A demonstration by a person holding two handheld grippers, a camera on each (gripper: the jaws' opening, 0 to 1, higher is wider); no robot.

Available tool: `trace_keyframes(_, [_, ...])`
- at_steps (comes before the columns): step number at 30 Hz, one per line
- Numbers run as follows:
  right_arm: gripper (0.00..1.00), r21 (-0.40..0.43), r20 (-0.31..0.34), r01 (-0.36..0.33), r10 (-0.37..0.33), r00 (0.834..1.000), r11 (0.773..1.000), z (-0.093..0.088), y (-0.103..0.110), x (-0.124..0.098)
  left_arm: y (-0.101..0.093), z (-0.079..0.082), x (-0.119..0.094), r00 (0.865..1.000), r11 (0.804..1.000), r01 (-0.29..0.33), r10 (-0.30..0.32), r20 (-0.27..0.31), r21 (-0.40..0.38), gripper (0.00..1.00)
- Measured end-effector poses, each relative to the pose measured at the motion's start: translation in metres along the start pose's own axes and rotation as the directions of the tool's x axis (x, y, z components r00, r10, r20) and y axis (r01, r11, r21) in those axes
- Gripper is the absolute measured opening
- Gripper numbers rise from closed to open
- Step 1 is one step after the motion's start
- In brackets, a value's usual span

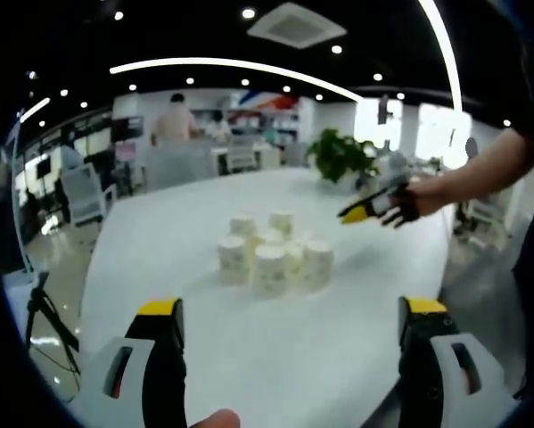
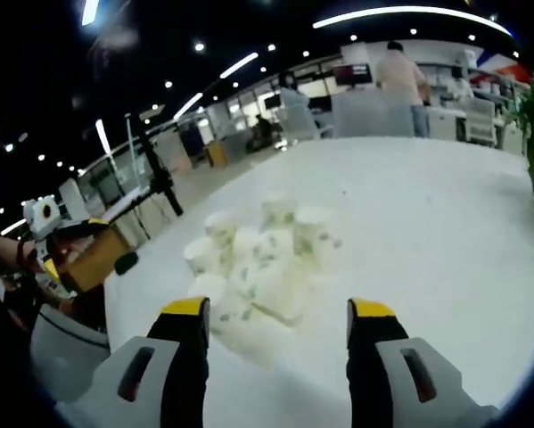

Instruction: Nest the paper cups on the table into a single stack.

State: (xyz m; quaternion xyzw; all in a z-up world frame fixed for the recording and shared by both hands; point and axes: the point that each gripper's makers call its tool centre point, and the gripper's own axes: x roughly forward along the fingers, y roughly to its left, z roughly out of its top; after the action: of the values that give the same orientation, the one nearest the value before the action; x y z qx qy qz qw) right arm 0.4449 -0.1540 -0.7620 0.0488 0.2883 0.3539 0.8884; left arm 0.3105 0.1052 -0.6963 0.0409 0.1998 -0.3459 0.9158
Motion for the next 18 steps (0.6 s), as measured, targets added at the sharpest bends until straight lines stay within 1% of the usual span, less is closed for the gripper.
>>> trace_keyframes(7, [0.58, 0.002, -0.014, -0.009, 0.010, 1.000, 1.000, -0.001, -0.004, 0.005, -0.002, -0.001, 0.000, 1.000, 1.000, -0.006, 0.006, -0.008, 0.004, 1.00])
trace_keyframes(15, [0.56, 0.026, -0.006, -0.022, 0.023, 1.000, 0.999, 0.000, -0.005, 0.012, -0.003, -0.003, 0.003, 1.000, 1.000, -0.011, 0.011, -0.017, -0.006, 1.00])
trace_keyframes(18, [0.55, 0.000, -0.018, -0.039, 0.039, 0.999, 0.999, -0.001, 0.000, 0.017, -0.004, 0.001, 0.004, 1.000, 1.000, -0.017, 0.017, -0.008, -0.006, 1.00])
